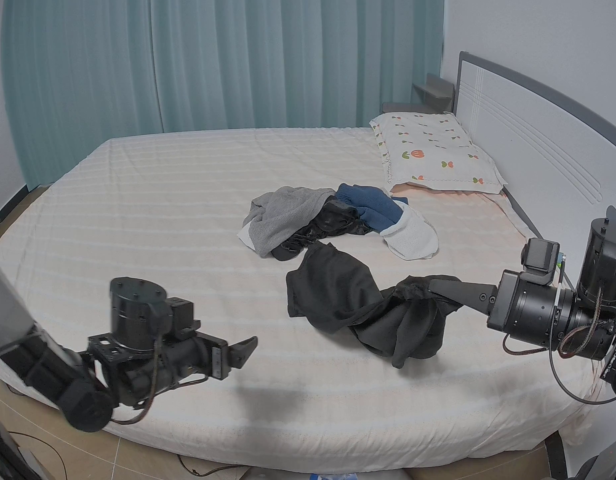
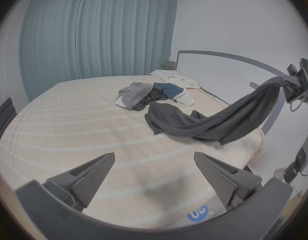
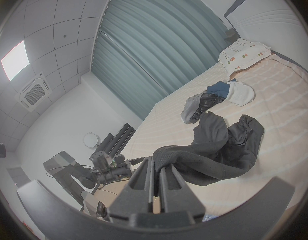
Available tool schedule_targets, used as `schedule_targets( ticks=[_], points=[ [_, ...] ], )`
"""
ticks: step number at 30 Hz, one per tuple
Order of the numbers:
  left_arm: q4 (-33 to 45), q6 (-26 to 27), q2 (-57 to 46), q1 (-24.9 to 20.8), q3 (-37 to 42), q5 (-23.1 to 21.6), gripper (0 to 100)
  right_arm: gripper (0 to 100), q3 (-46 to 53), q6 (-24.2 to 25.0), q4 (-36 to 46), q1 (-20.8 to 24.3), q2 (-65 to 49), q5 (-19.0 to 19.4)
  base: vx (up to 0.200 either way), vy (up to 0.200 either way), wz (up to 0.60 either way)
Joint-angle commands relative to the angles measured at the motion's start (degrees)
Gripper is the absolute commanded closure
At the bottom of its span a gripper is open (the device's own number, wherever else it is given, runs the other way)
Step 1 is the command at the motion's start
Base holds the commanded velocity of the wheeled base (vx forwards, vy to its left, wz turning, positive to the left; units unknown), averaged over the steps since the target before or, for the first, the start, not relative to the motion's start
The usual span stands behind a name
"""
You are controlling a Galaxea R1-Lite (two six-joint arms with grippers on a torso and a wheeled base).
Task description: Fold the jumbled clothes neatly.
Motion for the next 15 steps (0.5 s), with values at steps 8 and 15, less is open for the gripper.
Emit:
schedule_targets(
  ticks=[8,15],
  points=[
    [-11.6,-1.2,26.7,-6.6,-17.2,5.4,0,100,-0.2,0.1,-0.1,-2.0,1.1,0.2,0.0,0.0,0.0],
    [-11.8,-1.6,31.4,-7.1,-21.0,6.1,0,100,-0.8,-0.1,-1.7,-1.8,0.2,-0.3,0.0,0.0,0.0]
  ],
)
